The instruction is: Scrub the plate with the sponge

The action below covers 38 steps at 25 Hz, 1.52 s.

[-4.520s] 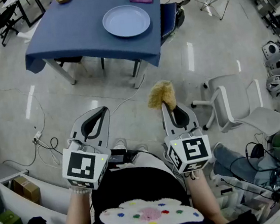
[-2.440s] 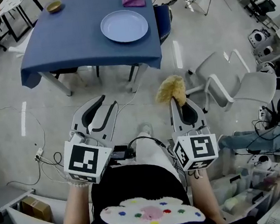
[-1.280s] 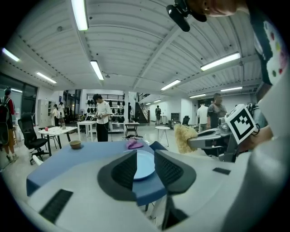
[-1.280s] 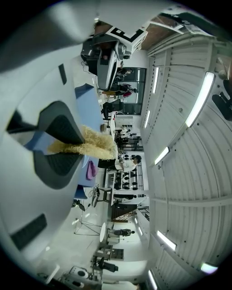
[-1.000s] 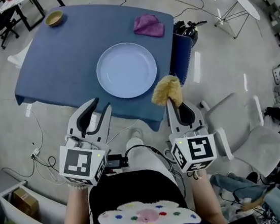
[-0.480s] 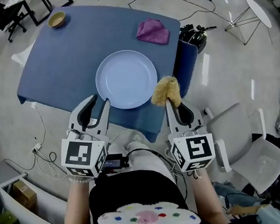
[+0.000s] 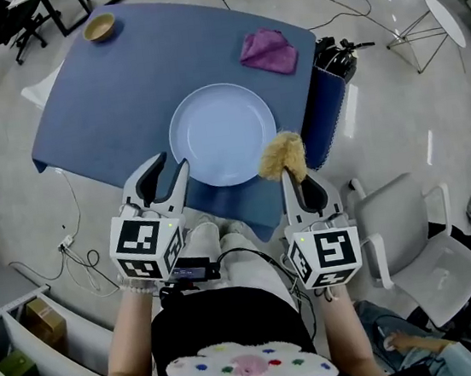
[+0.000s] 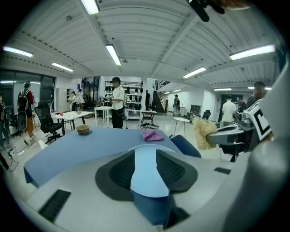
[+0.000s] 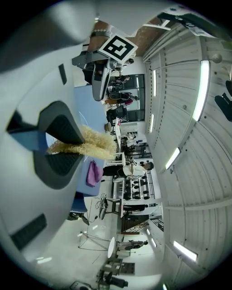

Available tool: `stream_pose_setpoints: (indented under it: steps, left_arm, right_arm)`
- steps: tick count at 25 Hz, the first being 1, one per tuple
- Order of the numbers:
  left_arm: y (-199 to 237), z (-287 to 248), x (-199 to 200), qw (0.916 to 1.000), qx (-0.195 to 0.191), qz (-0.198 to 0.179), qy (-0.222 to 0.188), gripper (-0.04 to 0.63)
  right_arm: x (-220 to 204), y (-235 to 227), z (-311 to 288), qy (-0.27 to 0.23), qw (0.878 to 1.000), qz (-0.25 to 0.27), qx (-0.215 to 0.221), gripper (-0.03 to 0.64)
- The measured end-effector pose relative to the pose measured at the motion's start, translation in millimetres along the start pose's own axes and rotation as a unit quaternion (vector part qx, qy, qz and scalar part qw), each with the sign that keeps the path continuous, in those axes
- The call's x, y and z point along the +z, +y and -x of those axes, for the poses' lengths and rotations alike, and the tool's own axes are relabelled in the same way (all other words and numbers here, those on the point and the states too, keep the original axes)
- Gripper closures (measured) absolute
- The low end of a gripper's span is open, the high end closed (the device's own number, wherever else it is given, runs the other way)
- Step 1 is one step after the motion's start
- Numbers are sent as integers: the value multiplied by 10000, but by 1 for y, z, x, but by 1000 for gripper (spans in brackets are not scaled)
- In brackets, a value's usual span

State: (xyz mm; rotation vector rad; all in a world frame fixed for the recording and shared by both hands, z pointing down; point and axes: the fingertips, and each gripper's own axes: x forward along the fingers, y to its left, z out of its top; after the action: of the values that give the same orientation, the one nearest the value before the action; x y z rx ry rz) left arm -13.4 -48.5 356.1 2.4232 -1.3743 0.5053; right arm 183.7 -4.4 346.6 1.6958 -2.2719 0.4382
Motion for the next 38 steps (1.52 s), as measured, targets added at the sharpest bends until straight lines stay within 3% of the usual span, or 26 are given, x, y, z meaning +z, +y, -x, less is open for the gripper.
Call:
stream_pose_setpoints:
  steps: [10,28,38]
  left_arm:
    - [32,-40,-33,9989,-56,184,429,446]
    - [75,-97,-85,9900,-194,977,999,446]
    - [75,-112,-92,9888,-319,919,1136,494]
  right_arm:
    - [-5,6,-37,222,9996,28,-193,572]
    - [-23,27,-118,897,9946,457,-237,571]
    - [-41,5,-164,1432,9862,546,-624,572]
